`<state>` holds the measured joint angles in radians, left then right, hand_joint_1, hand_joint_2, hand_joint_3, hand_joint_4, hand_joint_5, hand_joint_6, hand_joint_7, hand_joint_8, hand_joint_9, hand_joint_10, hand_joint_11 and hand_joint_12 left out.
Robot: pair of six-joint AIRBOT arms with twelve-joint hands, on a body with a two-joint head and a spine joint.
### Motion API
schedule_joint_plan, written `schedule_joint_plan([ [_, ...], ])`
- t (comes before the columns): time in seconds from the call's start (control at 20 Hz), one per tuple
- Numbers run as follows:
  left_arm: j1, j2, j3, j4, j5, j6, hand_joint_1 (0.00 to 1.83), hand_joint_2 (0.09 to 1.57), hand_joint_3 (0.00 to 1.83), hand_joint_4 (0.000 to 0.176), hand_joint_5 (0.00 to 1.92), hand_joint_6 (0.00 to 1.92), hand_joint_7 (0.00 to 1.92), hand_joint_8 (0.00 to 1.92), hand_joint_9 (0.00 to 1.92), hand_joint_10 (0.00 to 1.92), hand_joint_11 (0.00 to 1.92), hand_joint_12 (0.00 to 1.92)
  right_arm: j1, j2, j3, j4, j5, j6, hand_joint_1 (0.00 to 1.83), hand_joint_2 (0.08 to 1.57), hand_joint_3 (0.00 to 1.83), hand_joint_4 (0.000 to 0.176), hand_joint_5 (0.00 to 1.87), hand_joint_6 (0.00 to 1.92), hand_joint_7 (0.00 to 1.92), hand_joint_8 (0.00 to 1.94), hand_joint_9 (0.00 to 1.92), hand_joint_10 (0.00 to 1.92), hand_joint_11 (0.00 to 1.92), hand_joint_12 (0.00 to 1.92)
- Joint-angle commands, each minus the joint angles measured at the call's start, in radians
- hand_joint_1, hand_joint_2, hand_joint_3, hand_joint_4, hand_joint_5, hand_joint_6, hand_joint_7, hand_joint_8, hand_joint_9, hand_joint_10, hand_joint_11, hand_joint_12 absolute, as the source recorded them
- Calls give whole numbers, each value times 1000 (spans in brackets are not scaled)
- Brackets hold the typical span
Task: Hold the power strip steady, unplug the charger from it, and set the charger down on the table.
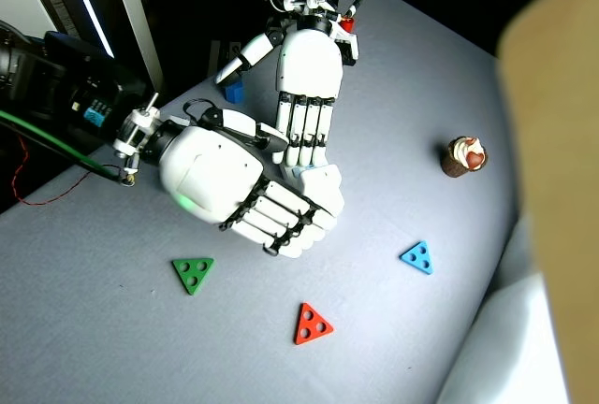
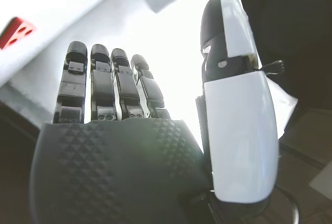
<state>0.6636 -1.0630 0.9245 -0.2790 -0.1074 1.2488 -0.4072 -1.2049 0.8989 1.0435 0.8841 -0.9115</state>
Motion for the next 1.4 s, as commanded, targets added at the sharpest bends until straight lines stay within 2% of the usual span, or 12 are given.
schedule_joint_plan([
  [0.0, 0, -9, 5, -8, -41, -5, 0, 866, 0, 0, 60, 5, 41, 5, 31, 3, 40, 18, 10, 2, 10, -55, 73, 9, 1012, 1064, 0, 0, 100, 1, 109, 0, 116, 1, 3, 277],
  [0.35, 4, -10, 6, -9, -41, -5, 0, 865, 0, 0, 39, 0, 22, 0, 3, 0, 0, 0, 14, -85, 98, -51, 53, 9, 1051, 1064, 4, 0, 188, 4, 207, 5, 209, 8, 30, 425],
  [0.55, 7, -11, 5, -9, -37, -5, 0, 872, 3, 0, 45, 4, 26, 5, 8, 3, 1, 0, 28, -126, 143, -31, 45, 9, 948, 1114, 2, 0, 220, 6, 251, 6, 250, 5, 47, 488],
  [0.75, 7, -11, 4, -9, -34, -5, 0, 874, 3, 0, 60, 7, 37, 6, 18, 5, 21, 9, 32, -149, 172, -25, 44, 9, 958, 1116, 0, 0, 283, 1, 306, 2, 309, 3, 78, 558],
  [1.0, 9, -11, 0, -10, -35, -5, 0, 871, 0, 0, 48, 3, 28, 3, 21, 5, 28, 12, 34, -158, 193, -25, 34, 9, 1037, 1094, 0, 0, 527, 6, 577, 7, 568, 10, 228, 661],
  [1.05, 9, -11, 0, -10, -35, -5, 0, 870, 0, 0, 39, 0, 12, 0, 3, 0, 15, 6, 34, -158, 194, -26, 32, 9, 1079, 1086, 0, 0, 610, 9, 650, 8, 639, 11, 279, 693],
  [1.1, 9, -12, 0, -11, -36, -5, 0, 872, 1, 0, 18, 0, 1, 0, 0, 0, 2, 0, 34, -158, 194, -27, 31, 9, 1122, 1100, 1, 0, 817, 13, 846, 12, 829, 16, 445, 763],
  [1.15, 10, -12, 1, -11, -36, -5, 0, 872, 1, 0, 18, 0, 1, 0, 0, 0, 2, 0, 34, -158, 194, -30, 31, 9, 1122, 1100, 1, 0, 817, 13, 846, 12, 829, 16, 445, 763],
  [1.2, 10, -12, 0, -12, -36, -5, 0, 874, 1, 0, 28, 5, 6, 2, 0, 0, 10, 4, 34, -158, 194, -34, 31, 9, 1142, 1143, 0, 0, 915, 1015, 990, 10, 990, 8, 579, 772],
  [1.25, 10, -12, 0, -12, -36, -5, 0, 874, 1, 0, 34, 7, 12, 4, 0, 0, 21, 9, 34, -158, 195, -35, 31, 9, 1209, 1095, 18, 0, 961, 1030, 1086, 574, 1086, 9, 684, 754],
  [1.3, 10, -12, 1, -13, -38, -5, 0, 874, 1, 0, 34, 7, 12, 4, 0, 0, 21, 9, 34, -158, 195, -38, 31, 9, 1209, 1095, 18, 0, 961, 1030, 1086, 574, 1086, 9, 684, 754],
  [1.35, 10, -12, 1, -14, -40, -5, 0, 876, 2, 0, 36, 6, 18, 5, 1, 0, 17, 7, 34, -158, 195, -45, 31, 9, 1229, 1082, 0, 34, 1022, 903, 1108, 773, 1214, 23, 781, 775],
])
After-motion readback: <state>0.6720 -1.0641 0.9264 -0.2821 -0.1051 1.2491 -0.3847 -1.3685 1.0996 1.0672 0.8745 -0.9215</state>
